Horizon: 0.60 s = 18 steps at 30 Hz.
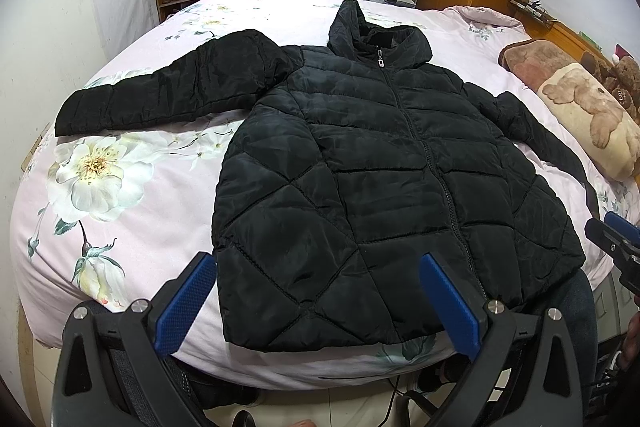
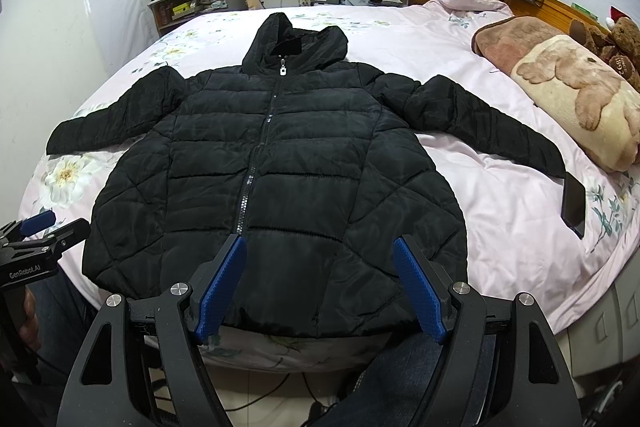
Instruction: Fold large clothes
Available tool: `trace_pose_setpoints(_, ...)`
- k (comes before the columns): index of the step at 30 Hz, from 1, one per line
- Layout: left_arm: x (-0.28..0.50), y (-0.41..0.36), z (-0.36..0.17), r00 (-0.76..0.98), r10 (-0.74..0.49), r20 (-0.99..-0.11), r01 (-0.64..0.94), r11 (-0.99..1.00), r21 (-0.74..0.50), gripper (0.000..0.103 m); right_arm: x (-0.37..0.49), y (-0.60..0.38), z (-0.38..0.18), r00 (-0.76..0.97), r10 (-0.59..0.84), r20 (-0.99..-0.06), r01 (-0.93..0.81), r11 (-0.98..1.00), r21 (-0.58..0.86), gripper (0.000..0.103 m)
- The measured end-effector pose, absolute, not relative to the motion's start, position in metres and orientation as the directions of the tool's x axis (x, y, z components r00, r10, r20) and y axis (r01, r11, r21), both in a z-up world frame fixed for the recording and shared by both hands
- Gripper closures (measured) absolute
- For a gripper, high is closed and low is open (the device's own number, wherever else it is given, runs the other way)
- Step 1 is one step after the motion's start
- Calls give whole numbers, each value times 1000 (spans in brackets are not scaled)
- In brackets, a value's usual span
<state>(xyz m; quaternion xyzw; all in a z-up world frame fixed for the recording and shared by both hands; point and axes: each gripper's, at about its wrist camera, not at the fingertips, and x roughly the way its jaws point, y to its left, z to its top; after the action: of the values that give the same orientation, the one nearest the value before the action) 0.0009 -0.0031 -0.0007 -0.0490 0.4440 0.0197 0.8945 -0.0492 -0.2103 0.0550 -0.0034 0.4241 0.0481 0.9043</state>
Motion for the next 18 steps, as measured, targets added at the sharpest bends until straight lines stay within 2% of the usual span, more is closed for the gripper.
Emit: trace_pose_setpoints(18,0,-4,-3,602,-9,-799,-79,994,-71,0,-48,-211,56,633,85,-769,-91,995,34,27)
